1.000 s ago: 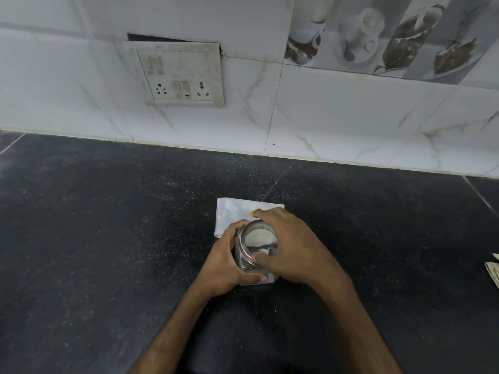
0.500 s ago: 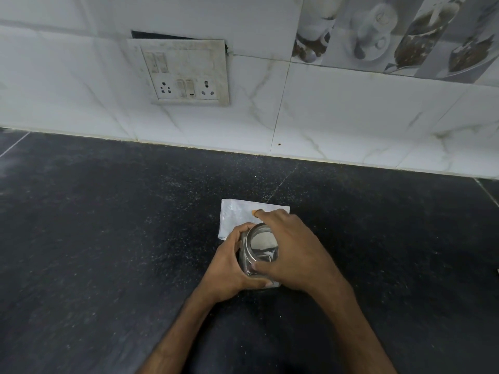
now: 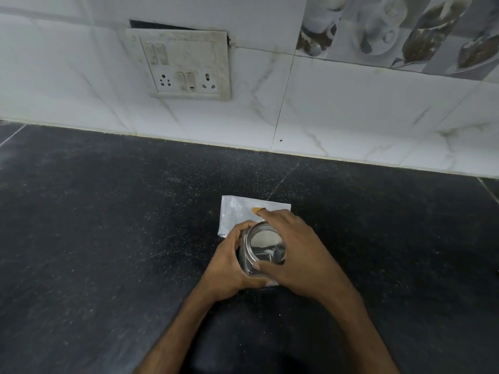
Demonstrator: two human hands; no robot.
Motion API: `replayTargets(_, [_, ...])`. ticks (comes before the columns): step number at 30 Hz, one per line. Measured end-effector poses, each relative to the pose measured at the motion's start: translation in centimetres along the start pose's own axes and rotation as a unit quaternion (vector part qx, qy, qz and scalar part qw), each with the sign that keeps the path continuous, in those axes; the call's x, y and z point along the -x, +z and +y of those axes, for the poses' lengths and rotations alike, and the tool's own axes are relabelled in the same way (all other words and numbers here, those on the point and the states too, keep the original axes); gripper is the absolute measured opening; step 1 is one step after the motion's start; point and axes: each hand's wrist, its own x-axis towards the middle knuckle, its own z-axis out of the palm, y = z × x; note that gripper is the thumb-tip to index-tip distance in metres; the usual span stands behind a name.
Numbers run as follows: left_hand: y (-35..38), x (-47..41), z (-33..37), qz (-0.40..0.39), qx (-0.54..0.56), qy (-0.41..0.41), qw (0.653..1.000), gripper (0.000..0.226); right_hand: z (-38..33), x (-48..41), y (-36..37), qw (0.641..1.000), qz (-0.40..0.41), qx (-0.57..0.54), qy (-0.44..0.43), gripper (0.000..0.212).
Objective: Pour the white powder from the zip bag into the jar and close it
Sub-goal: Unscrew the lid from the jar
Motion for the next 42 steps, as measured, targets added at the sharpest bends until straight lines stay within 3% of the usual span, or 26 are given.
replayTargets(3, [0.0,0.0,-0.1,-0.002,0.001,0.003,1.000,0.103,0.1,0.0,-0.3,0.999,-0.042,0.027,-0.017,0.100])
replayTargets(7, [0.0,0.0,0.0,-0.006,-0.002,0.005,1.000,0.106,0.1,0.0,0.2,0.999,0.032,-0.005,0.009,0.089])
replayTargets(11, [0.0,0.1,0.0,-0.003,0.002,0.007,1.000,0.103,0.2,0.1,-0.3,0.998,-0.047,0.026,-0.013,0.094])
replayTargets(14, [0.0,0.0,0.1,-0.006,-0.001,0.006,1.000,0.102,0.1,0.1,0.1,1.000,0.024,-0.003,0.002,0.090])
replayTargets(16, [0.1,0.1,0.1,-0.004,-0.001,0.007,1.000,0.104,0.3,0.0,-0.1,1.000,-0.001,-0.014,-0.010,0.084])
replayTargets(18, [0.1,0.1,0.0,-0.003,0.000,0.007,1.000,0.104,0.2,0.0,-0.7,0.998,-0.058,0.013,-0.014,0.093])
replayTargets(20, [0.1,0.0,0.0,-0.006,0.002,0.005,1.000,0.102,0.1,0.0,-0.6,0.999,-0.030,0.022,-0.003,0.100])
replayTargets(22, [0.0,0.0,-0.1,-0.007,0.004,0.003,1.000,0.102,-0.2,0.2,-0.1,1.000,0.028,0.006,0.010,0.094])
replayTargets(24, [0.1,0.0,-0.1,-0.006,0.007,0.003,1.000,0.103,-0.1,0.2,0.0,1.000,0.008,0.003,0.003,0.086])
replayTargets(26, [0.1,0.1,-0.1,-0.007,0.010,0.001,1.000,0.104,0.0,0.1,-0.4,0.999,-0.037,0.021,-0.003,0.094])
replayTargets(29, [0.0,0.1,0.0,-0.008,0.004,-0.002,1.000,0.102,-0.2,0.0,-0.5,1.000,0.007,0.014,0.018,0.102])
replayTargets(33, [0.1,0.1,0.1,-0.007,0.007,0.002,1.000,0.104,-0.3,0.0,-0.6,0.999,-0.030,0.024,0.005,0.082])
replayTargets(35, [0.1,0.1,0.2,-0.009,0.007,0.003,1.000,0.105,-0.3,-0.1,-1.0,0.996,-0.074,0.041,-0.008,0.086])
replayTargets(39, [0.0,0.2,0.1,-0.008,0.006,0.004,1.000,0.105,-0.7,0.1,-0.6,0.999,0.002,0.025,0.024,0.090])
replayTargets(42, [0.1,0.1,0.0,-0.007,0.010,0.004,1.000,0.105,-0.5,0.1,-0.6,0.999,-0.028,0.043,-0.006,0.079])
